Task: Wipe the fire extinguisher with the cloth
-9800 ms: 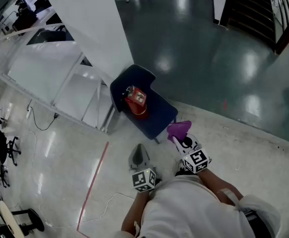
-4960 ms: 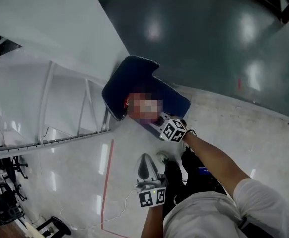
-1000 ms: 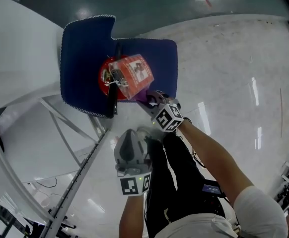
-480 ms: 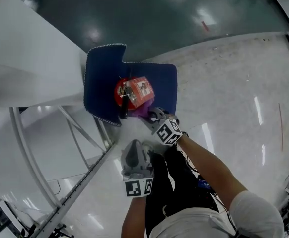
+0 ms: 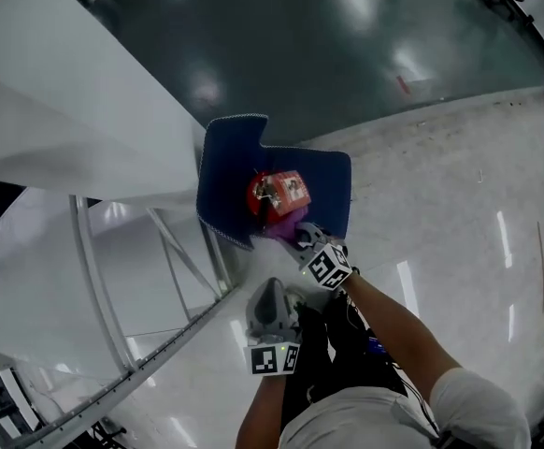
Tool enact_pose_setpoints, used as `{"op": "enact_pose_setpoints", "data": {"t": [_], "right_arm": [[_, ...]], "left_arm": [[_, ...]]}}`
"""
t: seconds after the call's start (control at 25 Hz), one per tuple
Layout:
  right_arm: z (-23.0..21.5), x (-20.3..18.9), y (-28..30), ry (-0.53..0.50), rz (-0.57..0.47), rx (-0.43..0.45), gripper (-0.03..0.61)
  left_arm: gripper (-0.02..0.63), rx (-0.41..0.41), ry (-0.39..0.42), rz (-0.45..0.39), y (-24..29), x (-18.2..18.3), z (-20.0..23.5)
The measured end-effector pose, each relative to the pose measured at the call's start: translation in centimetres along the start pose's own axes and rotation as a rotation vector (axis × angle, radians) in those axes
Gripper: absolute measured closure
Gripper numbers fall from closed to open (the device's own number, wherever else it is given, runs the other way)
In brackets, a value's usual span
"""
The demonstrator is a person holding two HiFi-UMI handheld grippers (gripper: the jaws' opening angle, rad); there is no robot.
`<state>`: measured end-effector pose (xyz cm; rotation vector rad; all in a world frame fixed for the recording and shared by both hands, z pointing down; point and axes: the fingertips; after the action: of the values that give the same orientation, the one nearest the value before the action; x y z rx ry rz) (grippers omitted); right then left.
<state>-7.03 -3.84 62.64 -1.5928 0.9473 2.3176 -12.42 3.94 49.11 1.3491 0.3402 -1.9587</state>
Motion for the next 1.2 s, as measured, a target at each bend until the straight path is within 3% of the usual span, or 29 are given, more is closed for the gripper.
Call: {"op": "enact_pose_setpoints", "data": {"t": [0.36, 0.64, 0.92, 1.08, 1.2], "right_arm": [[1.7, 3.4, -4.3, -0.029, -0.005, 0.035, 0.523], [3.4, 8.9, -9.2, -0.059, -0.083, 0.084, 0.523], [3.4, 14.9, -15.8, -0.180, -0.177, 0.153, 0.523], [3.0, 19.3, -18.9, -0.238, -0.270, 0.195, 0.523], [2.8, 21.6, -20.5, -0.275, -0.319, 0.224, 0.523]], "left_arm": [[0.608, -0.011, -0.001, -0.025, -1.0, 3.3, 0.1], [0.607, -0.057, -0.053, 0.000, -2.6, 4.2, -0.8], [0.608, -0.206, -0.054, 0.023, -4.3, 7.5, -2.4], [0.607, -0.403, -0.140, 0.101, -4.3, 8.8, -3.6], [0.570, -0.549, -0.206, 0.168, -4.4, 9.0, -4.2]]}}
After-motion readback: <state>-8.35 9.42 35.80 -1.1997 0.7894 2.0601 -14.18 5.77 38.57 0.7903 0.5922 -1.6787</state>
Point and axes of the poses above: the fingertips, and each gripper's own axes: y forward along the fingers, z to its left, x out of its top, and after that the axes turned 10 degrees about -y, right-handed
